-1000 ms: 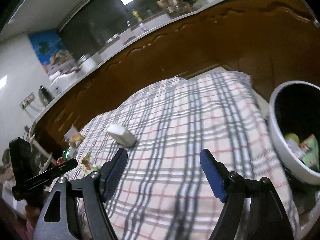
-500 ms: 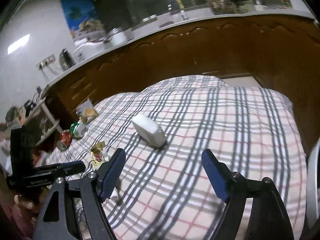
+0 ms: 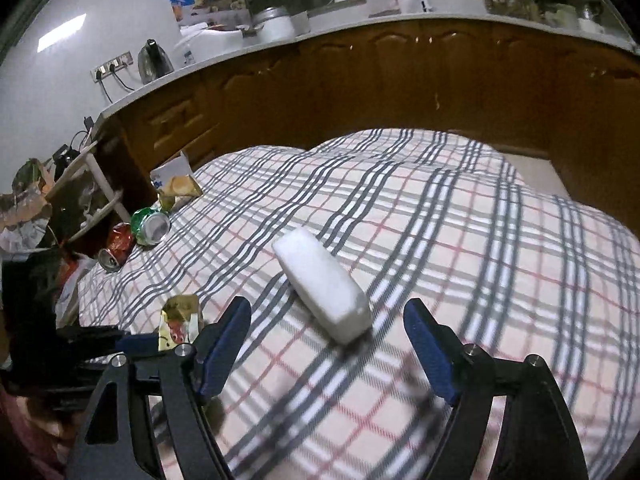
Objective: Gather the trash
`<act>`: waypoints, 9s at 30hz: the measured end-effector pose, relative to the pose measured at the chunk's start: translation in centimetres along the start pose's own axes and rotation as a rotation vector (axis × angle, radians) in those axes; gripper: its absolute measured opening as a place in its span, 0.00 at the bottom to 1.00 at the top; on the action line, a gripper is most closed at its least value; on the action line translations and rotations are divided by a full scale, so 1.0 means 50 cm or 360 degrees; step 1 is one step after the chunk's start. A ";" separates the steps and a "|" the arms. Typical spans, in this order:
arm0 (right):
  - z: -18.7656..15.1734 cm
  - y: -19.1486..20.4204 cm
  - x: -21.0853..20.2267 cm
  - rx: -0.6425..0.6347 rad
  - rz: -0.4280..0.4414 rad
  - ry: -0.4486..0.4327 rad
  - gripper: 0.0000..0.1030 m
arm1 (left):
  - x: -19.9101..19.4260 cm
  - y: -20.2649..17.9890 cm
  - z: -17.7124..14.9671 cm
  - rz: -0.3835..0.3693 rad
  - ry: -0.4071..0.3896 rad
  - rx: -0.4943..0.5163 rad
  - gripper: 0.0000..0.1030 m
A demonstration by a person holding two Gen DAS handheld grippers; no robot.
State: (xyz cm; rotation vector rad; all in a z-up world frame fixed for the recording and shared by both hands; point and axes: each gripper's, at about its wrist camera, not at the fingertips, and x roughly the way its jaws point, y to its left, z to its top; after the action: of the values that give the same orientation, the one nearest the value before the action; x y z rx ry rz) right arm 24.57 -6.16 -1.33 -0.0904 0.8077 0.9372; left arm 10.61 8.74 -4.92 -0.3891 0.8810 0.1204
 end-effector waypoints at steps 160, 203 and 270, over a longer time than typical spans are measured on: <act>-0.365 -0.072 -0.512 0.0922 -0.0907 -0.0725 0.86 | -0.015 -0.424 -0.054 -0.0524 -0.0101 0.0666 0.61; -0.359 0.115 -0.483 0.0401 -0.1146 -0.0979 1.00 | -0.171 -0.312 -0.129 -0.0220 -0.0769 0.0725 1.00; -0.380 0.107 -0.465 0.0410 -0.1140 -0.0951 1.00 | -0.178 -0.287 -0.149 -0.0131 -0.0810 0.0725 1.00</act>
State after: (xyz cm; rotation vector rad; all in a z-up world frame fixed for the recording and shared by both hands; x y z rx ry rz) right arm 1.94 -26.40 1.78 0.1186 0.2834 0.1487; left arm 3.28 -6.83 1.72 0.0378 0.3686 -0.0587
